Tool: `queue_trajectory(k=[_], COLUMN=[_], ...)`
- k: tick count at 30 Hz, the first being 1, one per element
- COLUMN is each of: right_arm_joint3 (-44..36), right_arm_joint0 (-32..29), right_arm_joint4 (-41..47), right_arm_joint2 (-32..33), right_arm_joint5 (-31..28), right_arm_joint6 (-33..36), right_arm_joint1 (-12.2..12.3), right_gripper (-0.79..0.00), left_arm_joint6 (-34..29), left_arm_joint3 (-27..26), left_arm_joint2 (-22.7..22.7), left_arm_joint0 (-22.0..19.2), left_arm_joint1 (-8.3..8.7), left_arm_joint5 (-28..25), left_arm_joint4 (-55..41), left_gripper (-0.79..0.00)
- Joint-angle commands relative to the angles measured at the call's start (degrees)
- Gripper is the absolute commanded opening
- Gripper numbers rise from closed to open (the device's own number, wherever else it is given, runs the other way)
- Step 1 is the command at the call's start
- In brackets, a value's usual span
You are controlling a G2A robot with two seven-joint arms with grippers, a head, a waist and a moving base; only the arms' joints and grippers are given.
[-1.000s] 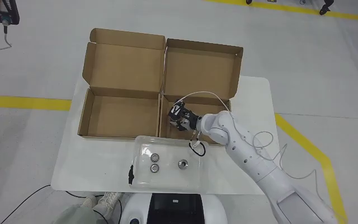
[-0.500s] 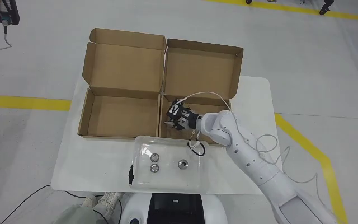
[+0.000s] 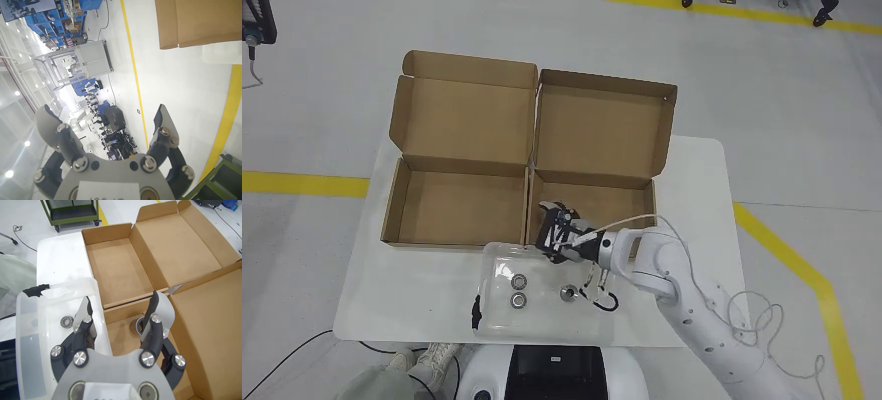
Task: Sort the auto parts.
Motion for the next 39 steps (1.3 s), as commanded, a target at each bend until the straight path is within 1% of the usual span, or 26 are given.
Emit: queue_trajectory(k=[1, 4, 6, 27, 28, 29, 30, 32, 33, 37, 39], right_arm_joint3=[-1.9, -4.4, -4.4, -4.4, -4.4, -4.3, -4.5, -5.5, -6.2, -9.9, -11.7], right_arm_joint0=[-1.4, -3.5, -3.5, -3.5, -3.6, -4.2, -4.7, -6.4, -7.2, -11.4, -13.9], right_arm_joint4=[-0.6, -1.2, -1.2, -1.2, -1.2, -1.4, -1.8, -3.1, -3.8, -6.6, -8.2], right_arm_joint2=[0.2, 0.5, 0.5, 0.5, 0.5, 0.4, 0.5, 0.6, 0.8, 1.7, 2.3], right_arm_joint5=[-0.9, -2.2, -2.2, -2.2, -2.0, -1.7, -1.7, -2.4, -2.9, -4.6, -5.5], right_arm_joint6=[0.4, 0.4, 0.4, 0.4, 0.2, -0.2, -0.6, -0.2, 0.3, 2.1, 2.3], right_arm_joint1=[0.3, 0.8, 0.8, 0.8, 0.8, 0.9, 1.0, 1.4, 1.6, 2.7, 3.3], right_gripper=[-0.225, -0.231, -0.252, -0.252, -0.200, -0.188, -0.157, -0.154, -0.166, -0.160, -0.172], left_arm_joint6=[0.0, 0.0, 0.0, 0.0, 0.0, 0.0, 0.0, 0.0, 0.0, 0.0, 0.0], left_arm_joint3=[0.0, 0.0, 0.0, 0.0, 0.0, 0.0, 0.0, 0.0, 0.0, 0.0, 0.0], left_arm_joint2=[0.0, 0.0, 0.0, 0.0, 0.0, 0.0, 0.0, 0.0, 0.0, 0.0, 0.0], left_arm_joint0=[0.0, 0.0, 0.0, 0.0, 0.0, 0.0, 0.0, 0.0, 0.0, 0.0, 0.0], left_arm_joint1=[0.00, 0.00, 0.00, 0.00, 0.00, 0.00, 0.00, 0.00, 0.00, 0.00, 0.00], left_arm_joint5=[0.0, 0.0, 0.0, 0.0, 0.0, 0.0, 0.0, 0.0, 0.0, 0.0, 0.0], left_arm_joint4=[0.0, 0.0, 0.0, 0.0, 0.0, 0.0, 0.0, 0.0, 0.0, 0.0, 0.0], left_gripper=[0.000, 0.000, 0.000, 0.000, 0.000, 0.000, 0.000, 0.000, 0.000, 0.000, 0.000])
